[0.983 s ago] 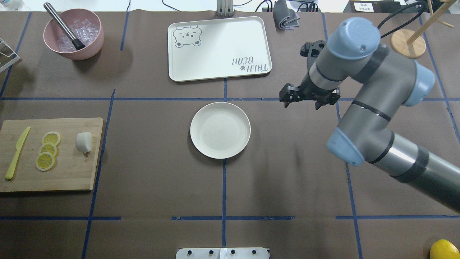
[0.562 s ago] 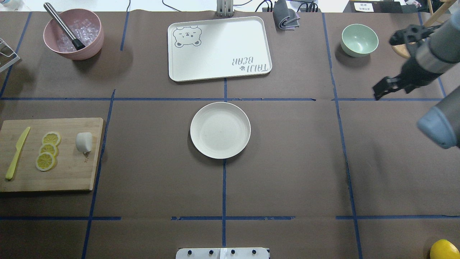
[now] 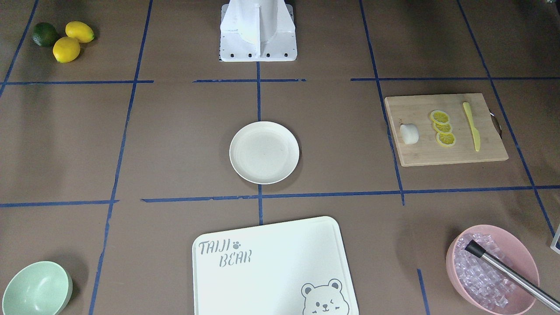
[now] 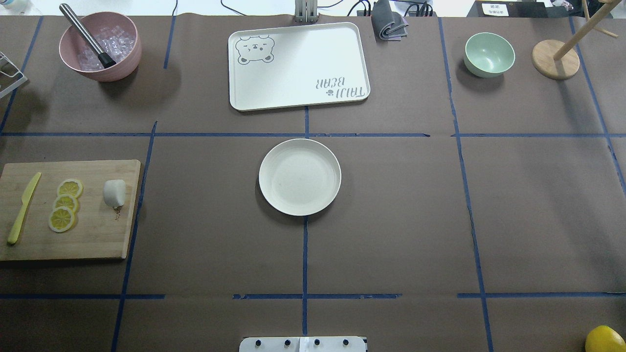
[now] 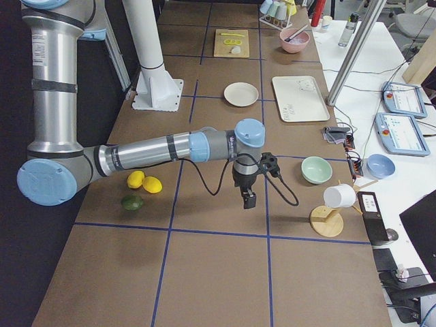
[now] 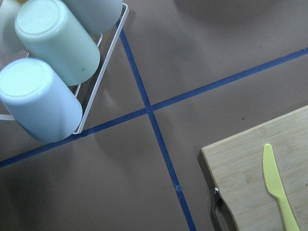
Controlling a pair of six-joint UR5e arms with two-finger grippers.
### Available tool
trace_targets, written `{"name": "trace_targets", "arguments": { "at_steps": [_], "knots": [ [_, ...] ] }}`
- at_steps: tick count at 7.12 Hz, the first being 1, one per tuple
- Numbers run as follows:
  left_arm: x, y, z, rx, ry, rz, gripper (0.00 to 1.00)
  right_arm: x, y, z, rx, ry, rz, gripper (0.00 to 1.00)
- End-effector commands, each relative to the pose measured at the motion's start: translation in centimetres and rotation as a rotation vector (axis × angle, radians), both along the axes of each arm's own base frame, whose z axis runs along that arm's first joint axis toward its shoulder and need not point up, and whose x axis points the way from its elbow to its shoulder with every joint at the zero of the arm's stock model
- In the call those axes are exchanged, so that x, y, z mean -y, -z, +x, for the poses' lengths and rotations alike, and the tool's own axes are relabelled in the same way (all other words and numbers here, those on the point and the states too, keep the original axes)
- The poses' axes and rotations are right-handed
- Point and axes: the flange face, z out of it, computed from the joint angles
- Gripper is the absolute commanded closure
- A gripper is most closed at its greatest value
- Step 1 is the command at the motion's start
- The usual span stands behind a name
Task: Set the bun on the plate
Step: 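Release the plate and retract the right arm to rest, then reach the left gripper to the white bun on the cutting board and grasp it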
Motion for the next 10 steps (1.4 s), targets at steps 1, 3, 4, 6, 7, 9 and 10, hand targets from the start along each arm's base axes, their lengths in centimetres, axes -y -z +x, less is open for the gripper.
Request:
{"name": "trace_targets", "arguments": {
  "at_steps": [1,3,4,6,7,9,10],
  "knots": [
    [0.6,0.5,1.2,-0.068,-0.006,0.065,0.00,-2.7,-2.9,1.9,-0.007,-0.024,-0.054,0.00],
    [0.4,5.7,10.8,-0.197,0.099,-0.179,0.00,-2.8,-2.7,1.9,-0.005,-0.036,-0.060,0.00],
    [-0.1,7.3,15.0,-0.189,0.141,-0.206,0.00,-2.8,-2.7,1.9,-0.005,-0.038,-0.060,0.00],
    [-2.0,8.3,23.9,-0.160,0.218,-0.242,0.00,-2.8,-2.7,1.9,-0.005,-0.039,-0.062,0.00],
    [-2.3,10.1,28.0,-0.169,0.247,-0.254,0.00,-2.8,-2.7,1.9,-0.005,-0.039,-0.061,0.00],
    [-3.9,13.2,34.0,-0.177,0.274,-0.279,0.00,-2.8,-2.5,1.9,-0.005,-0.041,-0.060,0.00],
    [-4.5,13.4,35.0,-0.178,0.277,-0.293,0.00,-2.8,-2.5,1.9,-0.005,-0.041,-0.060,0.00]
  ]
}}
